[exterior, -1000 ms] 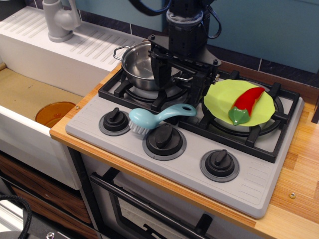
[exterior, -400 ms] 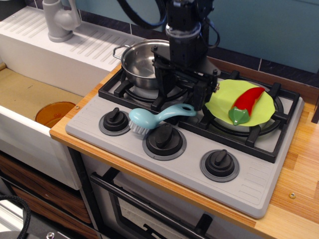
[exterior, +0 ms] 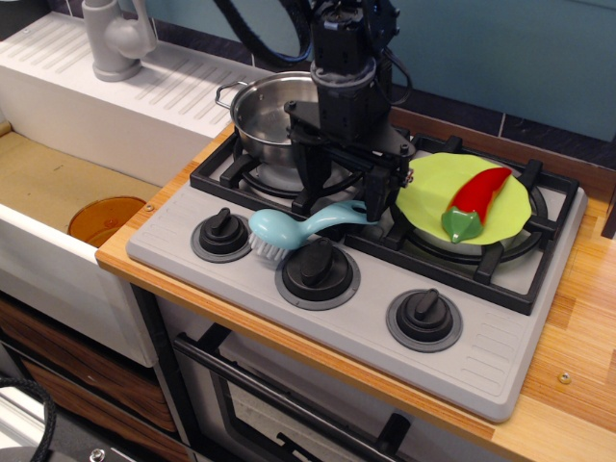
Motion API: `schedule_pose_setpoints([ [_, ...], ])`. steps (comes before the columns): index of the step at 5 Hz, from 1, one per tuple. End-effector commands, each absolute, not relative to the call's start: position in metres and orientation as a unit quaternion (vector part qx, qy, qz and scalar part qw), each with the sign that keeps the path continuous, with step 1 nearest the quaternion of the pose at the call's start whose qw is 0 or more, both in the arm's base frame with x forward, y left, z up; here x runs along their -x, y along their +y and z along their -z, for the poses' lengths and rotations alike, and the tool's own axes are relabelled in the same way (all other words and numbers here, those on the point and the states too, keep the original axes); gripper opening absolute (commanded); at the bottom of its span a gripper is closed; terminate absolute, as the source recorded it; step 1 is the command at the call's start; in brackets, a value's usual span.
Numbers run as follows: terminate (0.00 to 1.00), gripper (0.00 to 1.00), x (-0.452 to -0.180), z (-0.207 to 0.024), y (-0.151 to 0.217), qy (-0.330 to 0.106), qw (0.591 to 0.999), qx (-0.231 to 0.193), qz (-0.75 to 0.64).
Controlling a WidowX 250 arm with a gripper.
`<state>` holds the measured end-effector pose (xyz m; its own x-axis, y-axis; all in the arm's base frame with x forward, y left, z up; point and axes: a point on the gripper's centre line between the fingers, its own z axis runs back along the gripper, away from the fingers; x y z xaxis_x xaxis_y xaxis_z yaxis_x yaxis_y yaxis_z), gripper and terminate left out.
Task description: Put redpepper on plate and brush in pot or pan on stove
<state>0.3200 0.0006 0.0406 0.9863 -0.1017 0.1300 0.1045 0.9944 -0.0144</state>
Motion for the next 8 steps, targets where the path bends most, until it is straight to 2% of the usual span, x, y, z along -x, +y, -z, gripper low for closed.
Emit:
schedule_pose_setpoints([
  [1,0.0,1.0,-0.322,-0.043,0.006,-0.081,0.996,0.004,0.043],
  [3,0.0,1.0,-0.314,-0.036,0.003,-0.082,0.996,0.013,0.034],
  [4,0.0,0.0,-0.312,-0.036,0.004,-0.08,0.996,0.021,0.032],
  [7,0.0,0.0,-0.311,-0.049,0.001,-0.068,0.996,0.04,0.039],
  [8,0.0,0.0,-0.307,-0.072,-0.001,-0.052,0.998,0.033,0.034],
])
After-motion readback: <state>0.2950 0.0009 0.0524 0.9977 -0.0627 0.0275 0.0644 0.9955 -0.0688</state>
